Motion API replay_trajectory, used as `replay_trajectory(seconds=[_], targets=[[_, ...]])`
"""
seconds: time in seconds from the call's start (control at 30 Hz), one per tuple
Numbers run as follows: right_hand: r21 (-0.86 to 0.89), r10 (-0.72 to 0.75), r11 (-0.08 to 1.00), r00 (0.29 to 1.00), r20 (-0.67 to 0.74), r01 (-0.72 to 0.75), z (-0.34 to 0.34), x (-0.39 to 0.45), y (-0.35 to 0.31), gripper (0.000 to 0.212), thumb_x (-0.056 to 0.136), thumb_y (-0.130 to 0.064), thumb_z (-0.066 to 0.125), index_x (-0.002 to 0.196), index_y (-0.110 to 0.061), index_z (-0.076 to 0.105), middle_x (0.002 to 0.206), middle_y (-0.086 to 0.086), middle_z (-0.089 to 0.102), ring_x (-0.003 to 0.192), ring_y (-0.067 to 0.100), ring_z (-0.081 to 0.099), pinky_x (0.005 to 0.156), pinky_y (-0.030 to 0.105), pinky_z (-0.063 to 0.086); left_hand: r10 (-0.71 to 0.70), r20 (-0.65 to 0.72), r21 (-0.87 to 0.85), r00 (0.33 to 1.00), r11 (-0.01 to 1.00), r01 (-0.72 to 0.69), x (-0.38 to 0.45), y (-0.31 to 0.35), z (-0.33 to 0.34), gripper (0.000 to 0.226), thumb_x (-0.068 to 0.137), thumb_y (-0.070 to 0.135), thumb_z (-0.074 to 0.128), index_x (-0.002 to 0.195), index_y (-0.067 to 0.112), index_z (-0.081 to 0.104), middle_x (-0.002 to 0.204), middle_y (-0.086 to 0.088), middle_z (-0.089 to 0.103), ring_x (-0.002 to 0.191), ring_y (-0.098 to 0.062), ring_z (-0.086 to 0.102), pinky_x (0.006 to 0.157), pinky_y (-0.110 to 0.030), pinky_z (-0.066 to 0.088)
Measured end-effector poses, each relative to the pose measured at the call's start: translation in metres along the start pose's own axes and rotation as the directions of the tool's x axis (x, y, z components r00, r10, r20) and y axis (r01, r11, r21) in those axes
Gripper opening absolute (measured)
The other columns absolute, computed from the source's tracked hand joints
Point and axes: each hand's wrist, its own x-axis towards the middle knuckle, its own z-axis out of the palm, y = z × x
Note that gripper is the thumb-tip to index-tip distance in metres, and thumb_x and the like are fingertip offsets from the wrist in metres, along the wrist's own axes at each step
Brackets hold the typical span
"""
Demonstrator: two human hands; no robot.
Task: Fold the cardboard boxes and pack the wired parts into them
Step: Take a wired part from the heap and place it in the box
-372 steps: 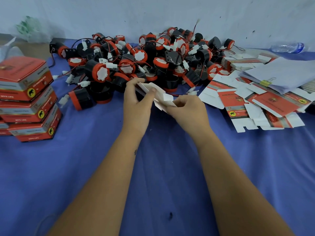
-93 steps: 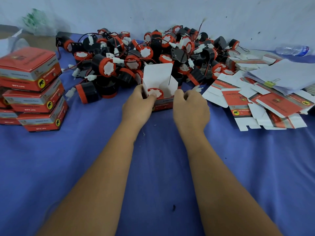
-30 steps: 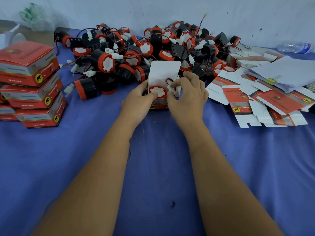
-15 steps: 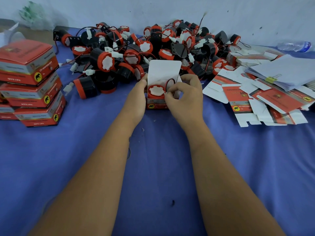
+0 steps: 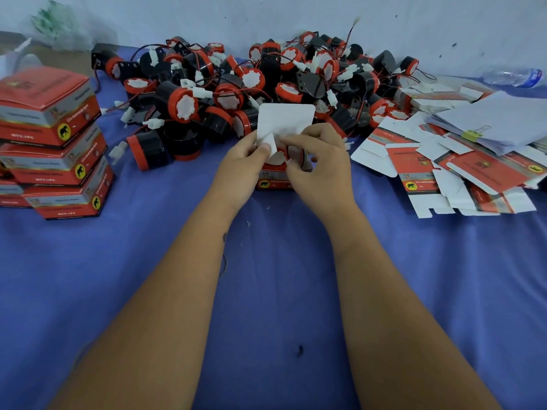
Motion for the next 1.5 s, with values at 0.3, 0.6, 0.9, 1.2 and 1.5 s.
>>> replay_trajectory(seconds=[0.3, 0.6, 0.9, 1.2, 1.5], targets=[[-0.251, -0.06, 0.966, 0.998, -0.001, 0.058, 0.007, 0.0, 0.001, 0.013, 0.087, -0.006, 0.06, 0.084, -0.002, 0.072, 0.098, 0.008, 0.057, 0.096, 0.025, 0.051, 0.069, 0.024, 0.036, 0.003, 0.006, 0.029, 1.0, 1.0, -0.003, -0.001, 0.002, 0.001, 0.037, 0.102, 0.021, 0.05, 0.138, 0.027, 0.055, 0.115, 0.008, 0.068, 0.108, -0.005, 0.061, 0.086, -0.016, 0.046], [0.066, 0.159, 0.985, 0.987, -0.008, -0.158, 0.002, -0.001, 0.001, 0.047, 0.081, 0.002, 0.057, 0.118, -0.026, 0.058, 0.094, -0.002, 0.062, 0.093, 0.011, 0.054, 0.073, 0.006, 0.038, 0.006, 0.009, 0.069, 1.0, 0.998, -0.007, -0.003, 0.004, 0.003, 0.043, 0.1, 0.013, 0.054, 0.14, 0.026, 0.052, 0.124, -0.001, 0.066, 0.116, -0.018, 0.061, 0.103, -0.043, 0.049], [0.206, 0.283, 0.938, 0.959, 0.004, -0.278, 0.002, 0.001, 0.006, 0.021, 0.089, -0.01, 0.062, 0.107, -0.022, 0.06, 0.078, -0.008, 0.064, 0.089, 0.011, 0.06, 0.074, 0.017, 0.046, 0.031, -0.021, 0.029, 0.999, 0.999, -0.031, -0.002, 0.0, 0.004, 0.045, 0.097, 0.009, 0.055, 0.137, 0.029, 0.046, 0.123, 0.0, 0.066, 0.106, -0.011, 0.064, 0.083, -0.021, 0.053], [0.541, 0.469, 0.668, 0.854, 0.227, -0.511, 0.002, 0.007, 0.014, 0.048, 0.087, 0.006, 0.052, 0.129, -0.017, 0.056, 0.122, 0.001, 0.065, 0.108, 0.016, 0.061, 0.082, 0.027, 0.053, 0.063, 0.004, -0.013, 0.998, 0.998, -0.063, -0.001, 0.0, 0.004, 0.037, 0.098, 0.007, 0.054, 0.12, 0.035, 0.048, 0.119, 0.0, 0.068, 0.104, -0.013, 0.066, 0.083, -0.023, 0.056], [0.533, 0.432, 0.698, 0.875, 0.22, -0.479, -0.003, 0.007, 0.016, 0.035, 0.085, 0.012, 0.05, 0.08, -0.016, 0.071, 0.098, -0.009, 0.068, 0.078, 0.001, 0.066, 0.061, 0.016, 0.051, 0.177, -0.061, 0.035, 0.982, 0.984, -0.176, 0.0, -0.002, 0.0, 0.026, 0.092, 0.006, 0.065, 0.081, 0.029, 0.066, 0.095, 0.013, 0.067, 0.092, -0.003, 0.064, 0.076, -0.021, 0.056]])
